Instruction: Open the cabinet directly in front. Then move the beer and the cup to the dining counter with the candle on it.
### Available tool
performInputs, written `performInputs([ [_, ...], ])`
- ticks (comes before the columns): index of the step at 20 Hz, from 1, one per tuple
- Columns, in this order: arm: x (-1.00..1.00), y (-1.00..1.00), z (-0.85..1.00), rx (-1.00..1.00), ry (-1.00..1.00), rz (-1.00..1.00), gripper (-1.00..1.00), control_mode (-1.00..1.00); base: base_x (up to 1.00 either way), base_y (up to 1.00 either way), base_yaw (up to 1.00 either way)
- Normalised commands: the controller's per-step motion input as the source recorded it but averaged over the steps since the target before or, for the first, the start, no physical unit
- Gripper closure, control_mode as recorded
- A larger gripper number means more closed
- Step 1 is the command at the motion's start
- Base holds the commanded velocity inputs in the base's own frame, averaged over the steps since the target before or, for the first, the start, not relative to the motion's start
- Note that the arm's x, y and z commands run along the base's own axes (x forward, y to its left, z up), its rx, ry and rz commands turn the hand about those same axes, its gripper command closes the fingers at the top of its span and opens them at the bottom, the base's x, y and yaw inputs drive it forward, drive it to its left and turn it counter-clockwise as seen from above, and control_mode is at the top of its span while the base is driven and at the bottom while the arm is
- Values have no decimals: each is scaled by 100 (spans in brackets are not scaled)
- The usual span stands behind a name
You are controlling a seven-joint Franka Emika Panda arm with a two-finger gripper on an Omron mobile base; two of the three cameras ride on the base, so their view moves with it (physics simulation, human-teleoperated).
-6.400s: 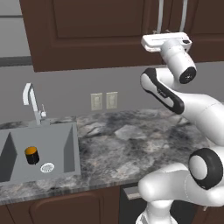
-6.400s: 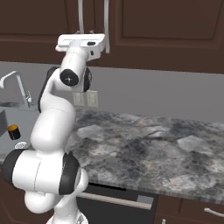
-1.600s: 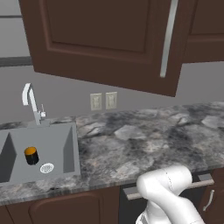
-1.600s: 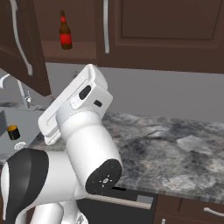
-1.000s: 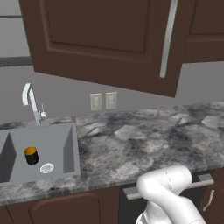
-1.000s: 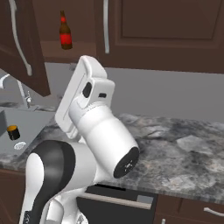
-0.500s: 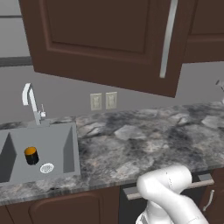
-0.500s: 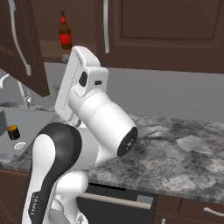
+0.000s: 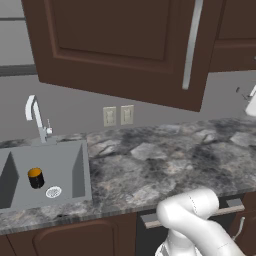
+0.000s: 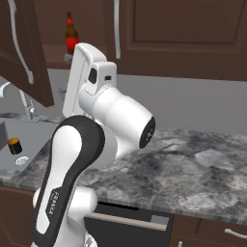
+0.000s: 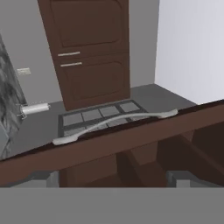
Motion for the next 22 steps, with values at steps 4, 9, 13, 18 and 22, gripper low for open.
performInputs([
  [4,34,31,0,-6,-5,4,-100,-100,0,0,0],
  [9,37,10,0,-6,0,0,-100,-100,0,0,0],
  [13,39,10,0,-3,0,0,-100,-100,0,0,0],
  [18,21,19,0,-1,0,-1,-100,-100,0,0,0],
  [22,20,32,0,-1,0,0,-100,-100,0,0,0],
])
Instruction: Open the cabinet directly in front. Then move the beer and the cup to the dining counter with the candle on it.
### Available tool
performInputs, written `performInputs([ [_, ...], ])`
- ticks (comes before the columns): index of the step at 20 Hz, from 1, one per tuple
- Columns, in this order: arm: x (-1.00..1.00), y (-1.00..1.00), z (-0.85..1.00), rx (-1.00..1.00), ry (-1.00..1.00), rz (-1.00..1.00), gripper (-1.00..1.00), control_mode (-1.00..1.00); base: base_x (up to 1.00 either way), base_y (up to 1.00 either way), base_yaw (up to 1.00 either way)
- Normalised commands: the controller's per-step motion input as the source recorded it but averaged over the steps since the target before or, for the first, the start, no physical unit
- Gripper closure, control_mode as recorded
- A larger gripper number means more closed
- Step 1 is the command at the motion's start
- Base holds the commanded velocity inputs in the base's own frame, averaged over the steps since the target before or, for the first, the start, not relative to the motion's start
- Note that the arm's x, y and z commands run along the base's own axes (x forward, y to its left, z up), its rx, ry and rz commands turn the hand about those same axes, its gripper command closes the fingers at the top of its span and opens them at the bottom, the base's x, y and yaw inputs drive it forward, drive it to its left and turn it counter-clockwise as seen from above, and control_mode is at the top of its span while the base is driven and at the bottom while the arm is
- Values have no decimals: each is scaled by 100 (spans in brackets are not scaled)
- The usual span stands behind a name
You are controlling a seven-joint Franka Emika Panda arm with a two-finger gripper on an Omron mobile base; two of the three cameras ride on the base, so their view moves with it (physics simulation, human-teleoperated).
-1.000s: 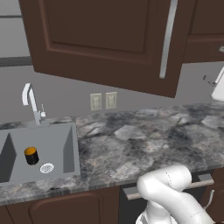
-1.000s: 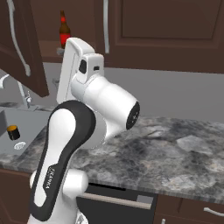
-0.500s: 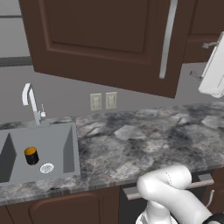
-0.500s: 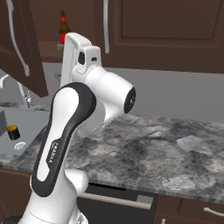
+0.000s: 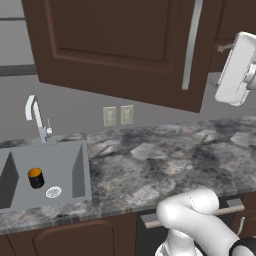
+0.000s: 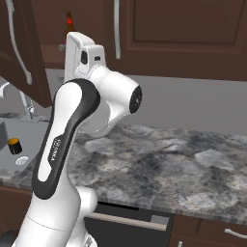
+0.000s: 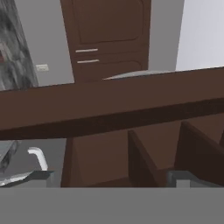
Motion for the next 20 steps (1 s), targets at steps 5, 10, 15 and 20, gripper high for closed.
performInputs([
  [5,33,5,0,-1,0,0,-100,-100,0,0,0],
  [10,34,0,-5,-1,0,0,-100,-100,0,0,0],
  [15,8,10,-1,-3,0,0,-100,-100,0,0,0],
  [20,0,43,0,-6,0,0,-100,-100,0,0,0],
])
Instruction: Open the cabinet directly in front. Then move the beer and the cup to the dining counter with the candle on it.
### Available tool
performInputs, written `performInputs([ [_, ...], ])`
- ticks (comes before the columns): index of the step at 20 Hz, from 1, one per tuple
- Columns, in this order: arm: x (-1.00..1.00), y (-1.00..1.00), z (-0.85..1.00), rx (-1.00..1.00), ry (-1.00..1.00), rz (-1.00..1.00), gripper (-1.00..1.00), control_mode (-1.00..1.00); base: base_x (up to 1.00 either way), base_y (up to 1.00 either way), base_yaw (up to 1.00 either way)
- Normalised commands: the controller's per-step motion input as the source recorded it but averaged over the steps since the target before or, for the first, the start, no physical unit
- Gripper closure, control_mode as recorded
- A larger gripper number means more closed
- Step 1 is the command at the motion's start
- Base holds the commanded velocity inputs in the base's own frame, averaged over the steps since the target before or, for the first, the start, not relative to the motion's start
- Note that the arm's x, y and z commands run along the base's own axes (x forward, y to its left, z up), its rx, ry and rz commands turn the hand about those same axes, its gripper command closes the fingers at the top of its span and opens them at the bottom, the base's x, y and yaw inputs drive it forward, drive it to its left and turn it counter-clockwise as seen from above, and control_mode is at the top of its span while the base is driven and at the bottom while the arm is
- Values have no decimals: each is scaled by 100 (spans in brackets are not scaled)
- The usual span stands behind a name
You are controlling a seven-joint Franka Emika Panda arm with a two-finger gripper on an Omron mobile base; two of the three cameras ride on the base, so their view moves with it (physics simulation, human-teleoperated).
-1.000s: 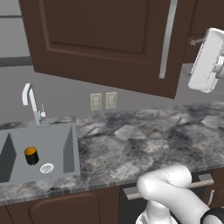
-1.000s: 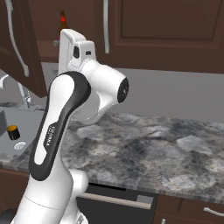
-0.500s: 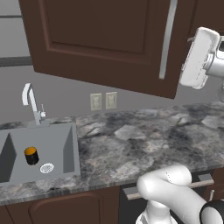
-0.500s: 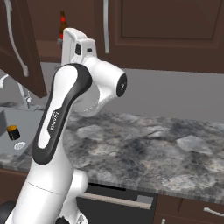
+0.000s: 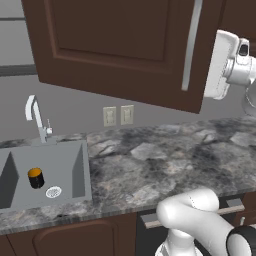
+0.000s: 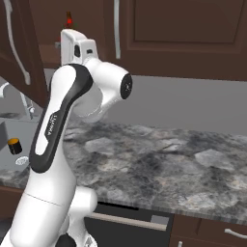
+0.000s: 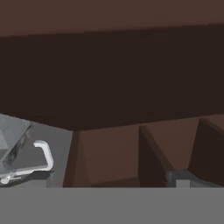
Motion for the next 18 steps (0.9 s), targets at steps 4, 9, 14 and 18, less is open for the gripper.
performInputs([
  [4,-2,53,0,-6,0,0,-100,-100,0,0,0],
  [9,-60,44,3,-4,-3,6,-100,-100,0,0,0],
  [14,-100,36,19,0,-16,18,-100,-100,0,0,0],
  [18,-93,71,14,0,-13,20,-100,-100,0,0,0],
])
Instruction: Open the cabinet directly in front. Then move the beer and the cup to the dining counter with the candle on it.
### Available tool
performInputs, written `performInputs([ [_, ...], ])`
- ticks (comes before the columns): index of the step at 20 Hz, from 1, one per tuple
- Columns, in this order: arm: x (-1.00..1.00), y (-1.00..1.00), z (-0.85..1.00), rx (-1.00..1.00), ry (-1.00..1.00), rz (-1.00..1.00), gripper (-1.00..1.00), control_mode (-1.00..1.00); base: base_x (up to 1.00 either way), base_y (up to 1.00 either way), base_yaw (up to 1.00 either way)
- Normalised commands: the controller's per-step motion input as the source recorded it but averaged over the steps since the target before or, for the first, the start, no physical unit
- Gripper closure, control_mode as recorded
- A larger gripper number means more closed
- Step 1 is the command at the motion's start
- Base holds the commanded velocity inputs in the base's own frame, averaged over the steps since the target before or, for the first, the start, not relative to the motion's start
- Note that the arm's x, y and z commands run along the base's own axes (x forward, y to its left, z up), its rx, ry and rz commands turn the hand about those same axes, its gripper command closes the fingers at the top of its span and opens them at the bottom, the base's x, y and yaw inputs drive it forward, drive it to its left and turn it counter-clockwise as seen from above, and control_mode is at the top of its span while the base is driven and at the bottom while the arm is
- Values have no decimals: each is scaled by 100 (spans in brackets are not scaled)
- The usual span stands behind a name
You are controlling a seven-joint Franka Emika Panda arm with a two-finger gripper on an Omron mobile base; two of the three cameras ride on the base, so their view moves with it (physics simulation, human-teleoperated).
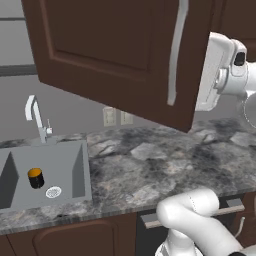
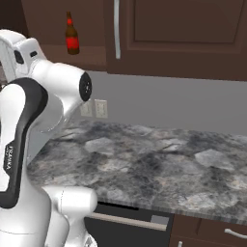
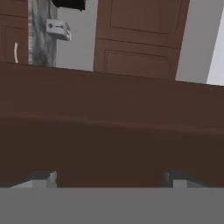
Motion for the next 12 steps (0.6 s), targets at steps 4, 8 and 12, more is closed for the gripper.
performInputs([
  [4,-33,100,-1,0,-4,15,-100,-100,0,0,0],
  [8,0,100,-10,0,0,12,-100,-100,0,0,0],
  [12,0,100,-16,0,0,9,-100,-100,0,0,0],
])
